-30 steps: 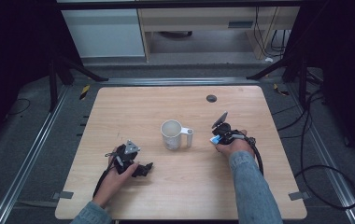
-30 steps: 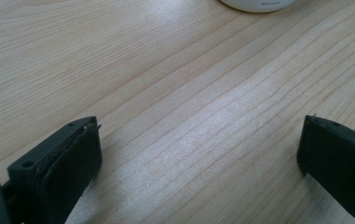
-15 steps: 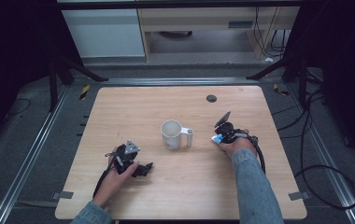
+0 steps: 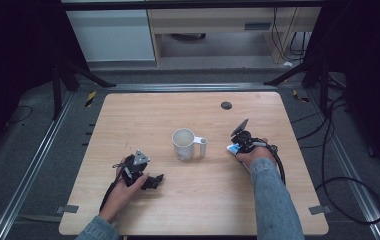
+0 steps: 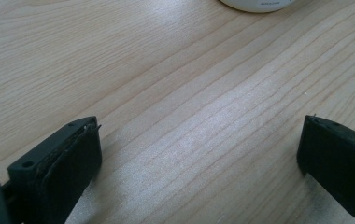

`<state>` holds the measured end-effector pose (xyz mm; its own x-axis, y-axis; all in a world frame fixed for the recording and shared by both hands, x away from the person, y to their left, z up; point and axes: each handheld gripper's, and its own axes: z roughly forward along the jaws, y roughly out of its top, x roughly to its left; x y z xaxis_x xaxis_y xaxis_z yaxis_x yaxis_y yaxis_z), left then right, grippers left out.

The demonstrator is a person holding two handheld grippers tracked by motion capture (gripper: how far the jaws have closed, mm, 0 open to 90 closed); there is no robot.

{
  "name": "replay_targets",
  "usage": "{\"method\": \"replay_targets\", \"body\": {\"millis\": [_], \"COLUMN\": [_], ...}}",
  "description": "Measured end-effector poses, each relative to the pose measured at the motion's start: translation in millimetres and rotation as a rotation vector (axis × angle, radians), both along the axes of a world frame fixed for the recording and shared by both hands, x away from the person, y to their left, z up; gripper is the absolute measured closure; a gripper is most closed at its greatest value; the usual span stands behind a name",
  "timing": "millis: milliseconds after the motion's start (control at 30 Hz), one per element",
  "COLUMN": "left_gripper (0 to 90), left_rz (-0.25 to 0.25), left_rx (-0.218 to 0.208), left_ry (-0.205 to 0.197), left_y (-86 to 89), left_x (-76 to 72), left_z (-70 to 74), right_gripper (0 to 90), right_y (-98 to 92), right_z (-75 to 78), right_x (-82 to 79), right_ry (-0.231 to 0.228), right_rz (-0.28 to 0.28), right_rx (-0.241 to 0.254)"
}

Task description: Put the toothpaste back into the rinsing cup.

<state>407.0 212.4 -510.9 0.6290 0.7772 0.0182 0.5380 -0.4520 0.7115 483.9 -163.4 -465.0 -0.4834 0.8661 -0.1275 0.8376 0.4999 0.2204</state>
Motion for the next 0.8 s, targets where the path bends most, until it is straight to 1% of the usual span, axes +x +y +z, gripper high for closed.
{"method": "replay_targets", "body": {"millis": [167, 267, 400, 467, 567, 700, 800], "left_gripper": [0.0, 0.0, 0.0, 0.0, 0.0, 0.0, 0.0], "left_rz": [0.001, 0.000, -0.003, -0.002, -0.001, -0.003, -0.003], "left_rx": [-0.001, 0.003, 0.004, 0.004, 0.004, 0.003, 0.003], "left_ry": [-0.001, 0.000, 0.001, 0.000, 0.000, 0.001, 0.001], "left_y": [-0.1, 0.1, 0.3, 0.2, 0.2, 0.2, 0.2], "left_x": [-0.1, 0.0, 0.1, 0.1, 0.0, 0.1, 0.1], "left_z": [0.0, 0.1, 0.2, 0.2, 0.1, 0.1, 0.1], "right_gripper": [65.2, 66.1, 67.3, 68.0, 68.9, 69.8, 70.3], "right_y": [-1.4, -3.6, -4.5, -5.0, -5.9, -8.2, -8.3], "right_z": [-0.3, -0.7, -0.2, 0.1, 0.7, 1.6, 1.9], "right_x": [-0.1, 0.1, -0.1, -0.1, -0.9, -2.5, -2.7], "right_ry": [0.002, 0.006, 0.004, 0.006, 0.001, -0.005, -0.009], "right_rz": [0.001, -0.004, 0.000, -0.008, -0.011, -0.016, -0.014], "right_rx": [0.007, 0.024, 0.027, 0.034, 0.037, 0.058, 0.055]}}
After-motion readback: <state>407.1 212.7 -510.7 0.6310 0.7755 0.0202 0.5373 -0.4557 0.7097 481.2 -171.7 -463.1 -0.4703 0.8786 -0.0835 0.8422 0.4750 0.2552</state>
